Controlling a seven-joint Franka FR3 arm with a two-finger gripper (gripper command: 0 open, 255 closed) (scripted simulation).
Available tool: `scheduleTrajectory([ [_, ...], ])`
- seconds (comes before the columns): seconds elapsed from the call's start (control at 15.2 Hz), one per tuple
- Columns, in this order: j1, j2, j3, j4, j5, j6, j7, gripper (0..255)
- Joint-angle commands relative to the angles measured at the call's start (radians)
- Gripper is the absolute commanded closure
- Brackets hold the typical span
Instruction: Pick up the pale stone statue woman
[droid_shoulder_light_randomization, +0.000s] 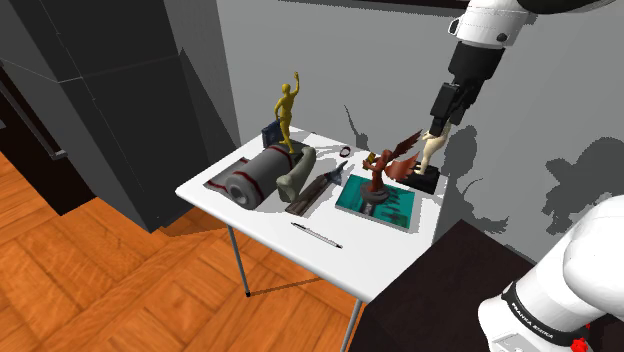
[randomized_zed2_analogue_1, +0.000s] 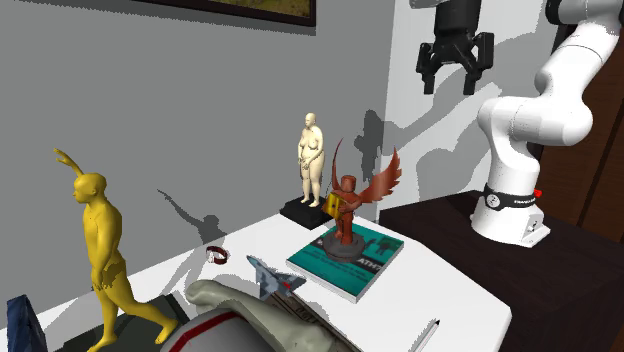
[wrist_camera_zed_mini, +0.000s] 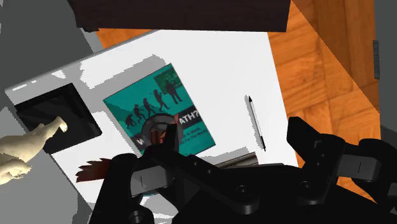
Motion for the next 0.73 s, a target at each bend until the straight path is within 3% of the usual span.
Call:
scheduleTrajectory([
  [0.0, 0.0, 0.0, 0.0, 0.0, 0.0, 0.0, 0.0, 0],
  [0.66, -0.098, 0.212, -0.148, 0.091, -0.097, 0.138, -0.117, 0],
])
